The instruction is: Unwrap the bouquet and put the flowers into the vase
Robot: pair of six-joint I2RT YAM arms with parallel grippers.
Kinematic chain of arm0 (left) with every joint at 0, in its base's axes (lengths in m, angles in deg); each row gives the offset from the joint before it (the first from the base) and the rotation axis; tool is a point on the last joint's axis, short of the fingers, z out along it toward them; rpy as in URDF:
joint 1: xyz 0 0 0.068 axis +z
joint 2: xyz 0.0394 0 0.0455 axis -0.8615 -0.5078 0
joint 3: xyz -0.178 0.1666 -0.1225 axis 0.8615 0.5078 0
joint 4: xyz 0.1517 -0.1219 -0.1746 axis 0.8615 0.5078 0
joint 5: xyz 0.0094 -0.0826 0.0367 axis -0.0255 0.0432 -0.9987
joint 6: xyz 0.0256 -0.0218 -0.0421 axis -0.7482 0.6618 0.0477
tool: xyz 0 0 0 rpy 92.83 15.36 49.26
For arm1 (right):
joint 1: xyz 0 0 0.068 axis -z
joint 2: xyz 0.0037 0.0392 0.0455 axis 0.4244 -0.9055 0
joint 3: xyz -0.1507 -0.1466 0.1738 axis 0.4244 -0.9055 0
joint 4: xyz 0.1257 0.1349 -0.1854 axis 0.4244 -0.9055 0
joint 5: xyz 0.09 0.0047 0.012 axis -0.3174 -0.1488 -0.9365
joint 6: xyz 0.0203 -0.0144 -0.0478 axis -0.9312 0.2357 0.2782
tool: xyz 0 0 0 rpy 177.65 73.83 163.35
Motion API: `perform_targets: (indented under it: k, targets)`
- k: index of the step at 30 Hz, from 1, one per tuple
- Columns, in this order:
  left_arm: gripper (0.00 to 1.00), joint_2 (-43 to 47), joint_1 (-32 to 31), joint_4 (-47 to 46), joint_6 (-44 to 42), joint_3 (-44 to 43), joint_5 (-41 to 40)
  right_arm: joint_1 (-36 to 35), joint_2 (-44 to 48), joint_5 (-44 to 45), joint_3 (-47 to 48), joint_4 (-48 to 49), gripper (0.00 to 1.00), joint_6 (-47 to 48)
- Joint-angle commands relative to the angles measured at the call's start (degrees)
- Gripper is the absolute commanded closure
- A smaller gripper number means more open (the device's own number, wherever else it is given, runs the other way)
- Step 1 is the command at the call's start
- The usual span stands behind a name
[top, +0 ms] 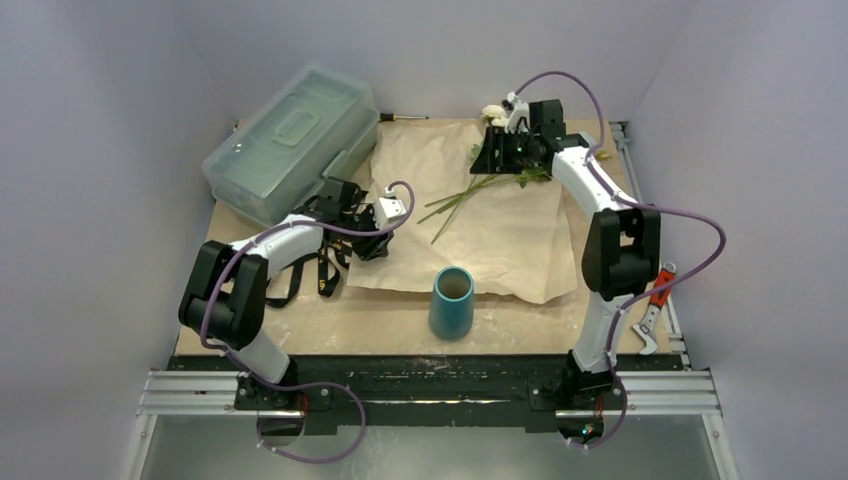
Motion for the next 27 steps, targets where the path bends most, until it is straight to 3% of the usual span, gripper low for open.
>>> perform_targets:
  k: [1,4,9,27]
  targets:
    - [0.57,1.34,-0.77,-0.62,-3.05,1.38,-2.68,-0.58,-1.91,20.14,6.53,5.7,0.43,-16.33]
    - [0.54,1.27,-0.73,-1.82,-2.26,1.76,-3.87,-1.2,-5.75,28.0,11.03,3.28,0.49,-18.64]
    - [0.51,0.97,-0.73,-3.51,-0.7,0.75,-5.41,-1.95,-10.53,32.09,15.45,2.74,0.51,-21.35]
    - [0.48,0.93,-0.73,-3.71,1.9,-1.82,-6.92,-4.02,-22.45,34.1,23.15,5.19,0.56,-23.26]
